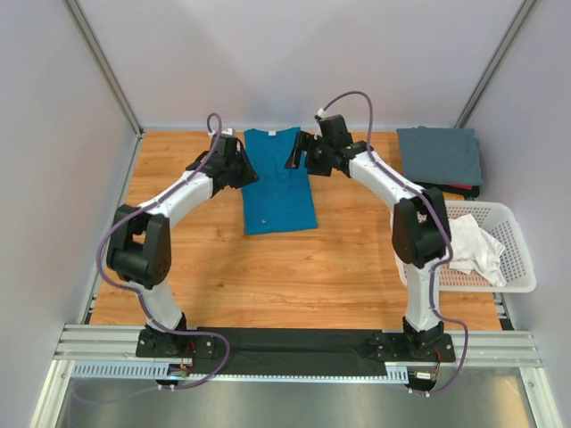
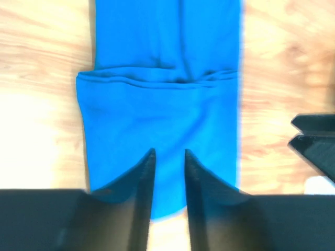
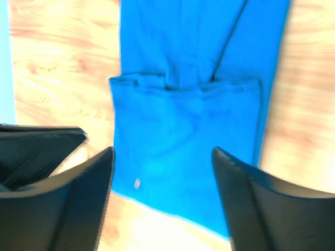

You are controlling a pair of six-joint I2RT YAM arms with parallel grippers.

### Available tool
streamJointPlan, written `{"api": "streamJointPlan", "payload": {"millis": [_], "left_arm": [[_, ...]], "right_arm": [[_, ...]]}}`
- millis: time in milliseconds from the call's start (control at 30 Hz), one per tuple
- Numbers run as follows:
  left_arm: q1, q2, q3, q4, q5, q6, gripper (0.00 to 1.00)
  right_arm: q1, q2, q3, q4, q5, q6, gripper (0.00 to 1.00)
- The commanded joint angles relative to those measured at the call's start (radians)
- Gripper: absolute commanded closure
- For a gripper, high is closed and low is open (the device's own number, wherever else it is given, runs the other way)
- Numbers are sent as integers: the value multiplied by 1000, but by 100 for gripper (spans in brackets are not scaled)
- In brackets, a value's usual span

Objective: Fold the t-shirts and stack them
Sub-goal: Fold the tshirt

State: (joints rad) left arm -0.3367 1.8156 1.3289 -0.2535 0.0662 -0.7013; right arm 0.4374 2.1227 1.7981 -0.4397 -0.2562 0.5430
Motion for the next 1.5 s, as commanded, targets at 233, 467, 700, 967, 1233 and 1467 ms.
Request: {"api": "streamJointPlan", "payload": {"millis": [233,467,700,967,1233,1467], "left_arm": [[-18,-347,-322,-129,33,-72,36],[-30,-429,-487,-70,23,-113,41],[-28,-339,-504,11,35,-145,49],[-28,-276,-531,82,3,-175,54],[-9,-200,-548,155,14,-199,55],[5,-196,-568,201,24,-193,64]], "right_arm": [[-2,-319,-462,-51,83,3,0],[-2,-405,-752,134,12,101,4],[0,-334,-753,209,-20,129,22],[0,-314,-746,249,-8,153,27],[0,-264,-737,276,-22,181,38],[1,-230,-727,289,-20,187,55]]}}
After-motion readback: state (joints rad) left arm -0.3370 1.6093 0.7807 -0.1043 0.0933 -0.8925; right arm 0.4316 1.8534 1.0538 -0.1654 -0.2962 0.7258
